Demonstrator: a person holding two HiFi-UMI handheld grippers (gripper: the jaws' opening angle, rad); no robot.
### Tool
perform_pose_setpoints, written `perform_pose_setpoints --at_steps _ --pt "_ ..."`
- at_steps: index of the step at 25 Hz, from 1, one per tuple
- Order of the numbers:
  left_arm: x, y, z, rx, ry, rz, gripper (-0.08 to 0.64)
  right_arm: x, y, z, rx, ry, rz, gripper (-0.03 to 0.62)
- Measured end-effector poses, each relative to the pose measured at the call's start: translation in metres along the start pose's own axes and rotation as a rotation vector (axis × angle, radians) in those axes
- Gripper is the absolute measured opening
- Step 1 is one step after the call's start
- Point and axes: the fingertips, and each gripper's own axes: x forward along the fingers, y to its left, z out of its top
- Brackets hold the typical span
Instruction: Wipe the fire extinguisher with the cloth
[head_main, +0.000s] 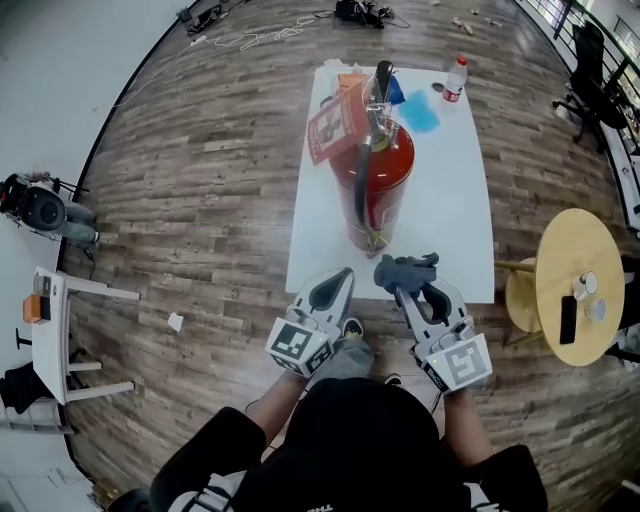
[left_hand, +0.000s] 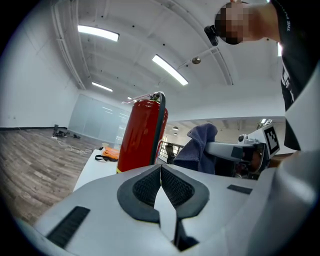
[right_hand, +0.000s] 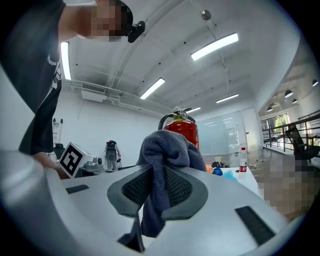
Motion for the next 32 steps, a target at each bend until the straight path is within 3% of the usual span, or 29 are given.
perform_pose_setpoints --at_steps 7,12,20,24,28,32 --pt "0.025 0.051 0.013 -0.001 -0.003 -0.044 0.023 0.057 -0.044 0.049 -0.025 -0.059 -0.118 0.06" --pt "0.042 0.073 0.022 0.011 -0.018 -0.057 0.021 0.093 -0.041 0.069 -0.08 -0.012 -0.094 0.06" --pt "0.061 0.086 0.026 0.003 -0.022 -0.044 0.023 0.101 -0.028 0.079 -0.204 0.045 -0.045 0.06" --pt "0.066 0.092 0.03 0.004 -0.013 -0.005 0.023 0.088 -0.073 0.083 -0.169 0.014 -0.089 0.06" --pt "0.071 0.093 0.036 0.005 -0.006 0.032 0.021 0.099 -0.11 0.088 -0.075 -0.021 0.025 0.06" --pt "0.072 0.098 0.046 0.001 -0.017 0.075 0.021 0.129 -0.155 0.085 -0.01 -0.04 0.049 0.06"
